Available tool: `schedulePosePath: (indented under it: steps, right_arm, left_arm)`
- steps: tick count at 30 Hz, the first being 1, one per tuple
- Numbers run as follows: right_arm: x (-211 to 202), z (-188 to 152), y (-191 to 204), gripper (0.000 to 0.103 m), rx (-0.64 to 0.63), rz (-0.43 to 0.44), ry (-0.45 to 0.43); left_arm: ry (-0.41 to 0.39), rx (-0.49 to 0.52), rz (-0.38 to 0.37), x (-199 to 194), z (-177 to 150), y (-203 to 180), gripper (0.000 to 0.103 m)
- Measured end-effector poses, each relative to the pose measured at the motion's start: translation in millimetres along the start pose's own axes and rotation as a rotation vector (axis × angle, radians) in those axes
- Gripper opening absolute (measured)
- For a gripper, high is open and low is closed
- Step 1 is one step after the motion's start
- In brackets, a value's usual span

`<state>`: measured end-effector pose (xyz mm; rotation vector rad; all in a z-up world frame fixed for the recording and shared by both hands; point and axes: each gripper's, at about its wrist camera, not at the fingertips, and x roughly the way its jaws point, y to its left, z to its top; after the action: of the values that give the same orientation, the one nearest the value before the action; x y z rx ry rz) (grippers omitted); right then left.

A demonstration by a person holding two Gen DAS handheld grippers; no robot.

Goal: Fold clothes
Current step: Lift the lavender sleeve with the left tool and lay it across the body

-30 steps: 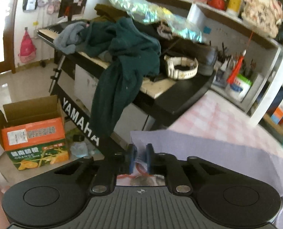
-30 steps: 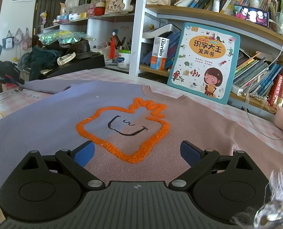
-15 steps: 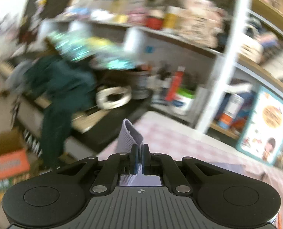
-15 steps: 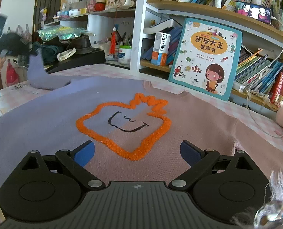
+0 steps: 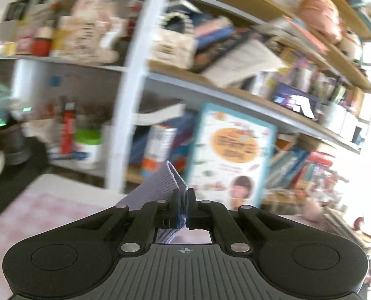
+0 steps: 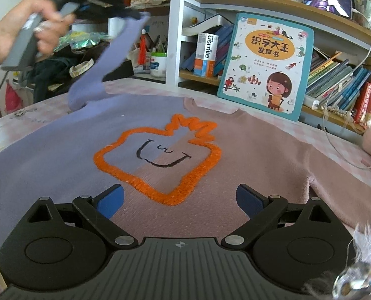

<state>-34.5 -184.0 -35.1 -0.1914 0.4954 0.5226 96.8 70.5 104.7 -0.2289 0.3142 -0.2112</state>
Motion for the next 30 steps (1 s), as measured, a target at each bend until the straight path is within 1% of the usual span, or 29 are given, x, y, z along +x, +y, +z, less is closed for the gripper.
schedulePosePath:
  steps: [5, 11, 25, 26, 28, 29, 30]
  right_arm:
    - [-1.3, 0.2, -4.8, 0.097, 0.03, 0.002, -0.005]
    - [-2.5, 0.1, -9.3, 0.097, 0.06, -0.003, -0.008]
    - [-1.8, -0.1, -13.4, 0.097, 0.086, 0.003, 0.001]
    - [-2.2, -0.5, -13.4, 0.097, 0.088, 0.004, 0.002]
    - [-2.3, -0.7, -14.3, 0.097, 0.093, 0.005, 0.003]
    - [-2.4, -0.8, -14.7, 0.097, 0.095, 0.005, 0.003]
    - [-2.4, -0.9, -15.0, 0.097, 0.097, 0.005, 0.004]
  left_arm:
    - [0.032, 0.018, -0.093, 32.5, -2.0, -43.3, 0.002]
    - [0.107, 0.043, -0.168, 69.8, -18.1, -86.4, 0.002]
    - [0.328, 0.124, -0.225, 128.9, -83.2, -143.8, 0.003]
    - [0.338, 0.127, -0.238, 128.4, -84.8, -144.9, 0.005]
    - [0.335, 0.126, -0.28, 122.1, -85.2, -144.2, 0.011]
    - [0.324, 0.128, -0.299, 117.0, -82.6, -142.6, 0.019]
    - [0.311, 0.132, -0.312, 111.7, -79.0, -140.8, 0.028]
